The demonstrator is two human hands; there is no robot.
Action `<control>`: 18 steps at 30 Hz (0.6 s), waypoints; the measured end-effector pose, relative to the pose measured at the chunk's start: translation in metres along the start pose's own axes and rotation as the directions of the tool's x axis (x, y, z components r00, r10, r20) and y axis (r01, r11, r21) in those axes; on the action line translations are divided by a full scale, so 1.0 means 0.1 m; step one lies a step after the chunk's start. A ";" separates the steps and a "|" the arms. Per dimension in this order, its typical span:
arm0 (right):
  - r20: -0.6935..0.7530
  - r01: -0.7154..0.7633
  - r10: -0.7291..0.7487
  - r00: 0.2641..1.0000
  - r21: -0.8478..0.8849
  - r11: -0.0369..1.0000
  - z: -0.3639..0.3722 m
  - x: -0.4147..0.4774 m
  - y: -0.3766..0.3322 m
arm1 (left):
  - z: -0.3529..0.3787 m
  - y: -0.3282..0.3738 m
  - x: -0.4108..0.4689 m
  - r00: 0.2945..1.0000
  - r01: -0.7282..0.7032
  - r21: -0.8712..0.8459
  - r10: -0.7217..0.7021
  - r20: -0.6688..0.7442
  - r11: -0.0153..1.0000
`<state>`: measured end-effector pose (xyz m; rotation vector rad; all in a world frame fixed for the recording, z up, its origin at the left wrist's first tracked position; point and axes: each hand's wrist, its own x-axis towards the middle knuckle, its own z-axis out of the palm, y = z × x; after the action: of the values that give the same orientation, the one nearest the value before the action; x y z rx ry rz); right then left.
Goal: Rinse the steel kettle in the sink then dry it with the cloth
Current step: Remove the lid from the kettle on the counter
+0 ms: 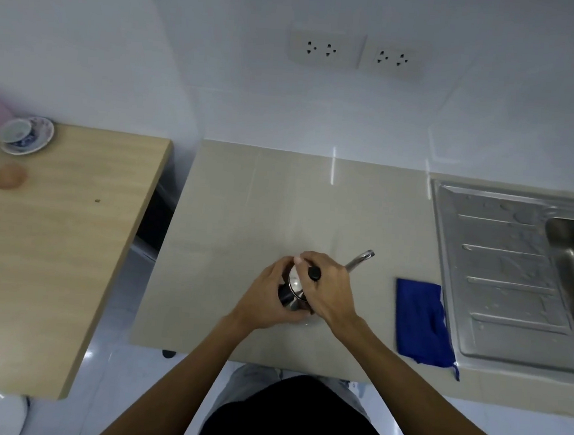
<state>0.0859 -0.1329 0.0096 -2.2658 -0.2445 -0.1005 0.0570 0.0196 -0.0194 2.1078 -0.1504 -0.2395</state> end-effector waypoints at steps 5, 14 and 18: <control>-0.008 0.201 -0.207 0.978 -0.193 0.960 -0.02 -0.02 0.02 | 0.00 -0.01 -0.02 1.000 0.010 0.016 -0.010 0.000 1.000; -0.206 0.021 -0.032 0.978 -0.055 0.998 -0.59 -0.46 0.41 | 0.00 -0.04 -0.03 0.998 0.055 0.007 -0.055 -0.007 0.998; -0.172 -0.153 0.131 0.976 -0.120 0.981 -0.57 -0.74 0.94 | -0.01 -0.03 -0.03 0.998 0.062 0.006 -0.062 0.002 0.998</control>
<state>0.0336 -0.2465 -0.0343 -2.3837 0.0124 -0.2320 0.0546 0.0221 -0.0212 2.1198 -0.0874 -0.2785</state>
